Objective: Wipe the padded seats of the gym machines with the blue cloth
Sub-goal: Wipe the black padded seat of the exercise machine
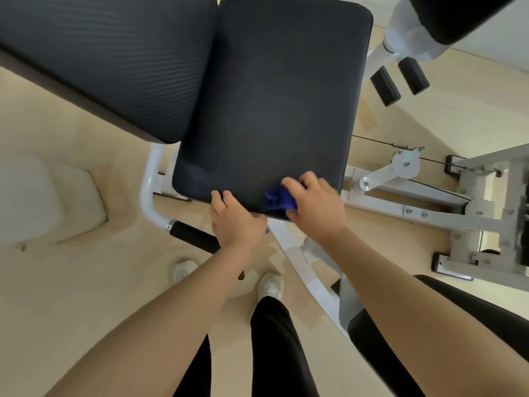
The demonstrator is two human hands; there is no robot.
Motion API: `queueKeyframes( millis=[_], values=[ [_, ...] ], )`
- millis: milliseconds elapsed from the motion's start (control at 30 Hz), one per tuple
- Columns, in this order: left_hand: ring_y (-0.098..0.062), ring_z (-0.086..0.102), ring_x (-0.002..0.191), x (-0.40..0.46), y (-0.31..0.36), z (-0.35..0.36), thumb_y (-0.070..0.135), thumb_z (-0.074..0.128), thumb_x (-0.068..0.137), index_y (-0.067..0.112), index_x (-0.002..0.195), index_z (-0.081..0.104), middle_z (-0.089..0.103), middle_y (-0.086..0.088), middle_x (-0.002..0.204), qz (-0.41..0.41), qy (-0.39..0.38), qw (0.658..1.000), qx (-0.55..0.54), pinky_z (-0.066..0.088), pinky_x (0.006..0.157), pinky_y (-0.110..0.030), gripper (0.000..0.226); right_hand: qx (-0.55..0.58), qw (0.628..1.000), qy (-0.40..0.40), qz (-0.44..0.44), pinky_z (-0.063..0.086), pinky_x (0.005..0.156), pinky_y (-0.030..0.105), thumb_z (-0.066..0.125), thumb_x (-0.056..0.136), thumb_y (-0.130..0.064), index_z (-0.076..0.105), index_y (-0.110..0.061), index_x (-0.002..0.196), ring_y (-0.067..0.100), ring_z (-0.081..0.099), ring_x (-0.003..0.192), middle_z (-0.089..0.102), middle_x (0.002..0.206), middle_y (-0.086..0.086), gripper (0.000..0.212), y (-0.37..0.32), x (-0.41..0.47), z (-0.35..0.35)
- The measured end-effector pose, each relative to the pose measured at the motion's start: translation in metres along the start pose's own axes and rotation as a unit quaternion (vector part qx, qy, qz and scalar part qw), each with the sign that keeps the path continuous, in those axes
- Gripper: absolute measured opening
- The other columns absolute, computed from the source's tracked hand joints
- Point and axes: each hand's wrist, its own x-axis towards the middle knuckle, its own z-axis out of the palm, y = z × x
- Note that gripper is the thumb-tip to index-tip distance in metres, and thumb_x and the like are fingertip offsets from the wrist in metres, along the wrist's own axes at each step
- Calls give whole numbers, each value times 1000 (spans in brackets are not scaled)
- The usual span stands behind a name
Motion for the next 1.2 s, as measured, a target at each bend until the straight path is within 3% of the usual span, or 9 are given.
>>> queueKeyframes(
  millis=[200,333,400,500,667,800,933,1067,1200],
  values=[
    [-21,40,130,40,-50,-78,8,45,93,9,138,39,37,-7,144,35,-18,992,-118,34,103,-28,45,93,946,54,305,46,77,39,57,87,-24,43,-14,128,31,50,102,45,123,12,45,-60,63,3],
    [-22,46,121,74,-77,-114,13,40,94,6,136,40,43,-10,142,-12,-76,984,-160,37,90,-28,43,69,975,26,209,44,70,33,57,88,-25,43,-12,126,25,52,97,48,117,9,43,-141,91,27],
    [-39,48,103,88,-90,-125,13,39,90,-2,116,50,52,-24,112,-33,-97,975,-196,35,74,-30,32,56,978,20,201,37,68,30,57,87,-24,41,-10,128,25,51,97,47,117,9,46,-170,101,37],
    [-27,46,86,101,-106,-140,20,41,85,10,100,56,47,-13,88,-40,-127,964,-229,35,72,-27,23,50,981,-5,187,34,64,29,62,84,-20,44,-9,125,25,52,92,49,115,10,46,-202,111,46],
    [-27,47,80,112,-110,-140,14,35,89,9,76,48,52,-9,82,-28,-130,970,-205,40,74,-33,20,8,995,-84,56,40,46,24,87,43,-26,68,-13,77,22,56,60,62,73,4,41,-236,92,61],
    [-14,36,63,102,-99,-139,13,32,95,13,76,40,39,1,69,-15,-157,968,-196,30,54,-19,20,84,982,-68,155,41,60,32,70,76,-24,54,-10,116,28,54,89,54,105,10,46,-218,67,48],
    [-17,42,68,97,-89,-129,19,34,93,12,82,42,47,-8,84,-39,-205,956,-205,32,58,-28,15,135,955,-133,229,40,66,33,54,89,-30,47,-6,114,28,54,95,54,105,10,35,-216,64,32],
    [-27,53,84,99,-85,-124,35,31,93,18,96,49,55,-9,94,-73,-222,944,-232,48,66,-34,25,430,773,-98,456,41,55,29,56,88,-29,51,-5,86,21,54,66,52,72,3,24,-234,85,26],
    [-23,52,101,108,-87,-123,35,30,94,20,97,55,55,0,99,-80,-230,940,-239,41,82,-33,30,629,427,-90,644,51,50,32,59,87,-21,51,-5,107,25,55,59,60,91,14,27,-224,76,47]
  ],
)
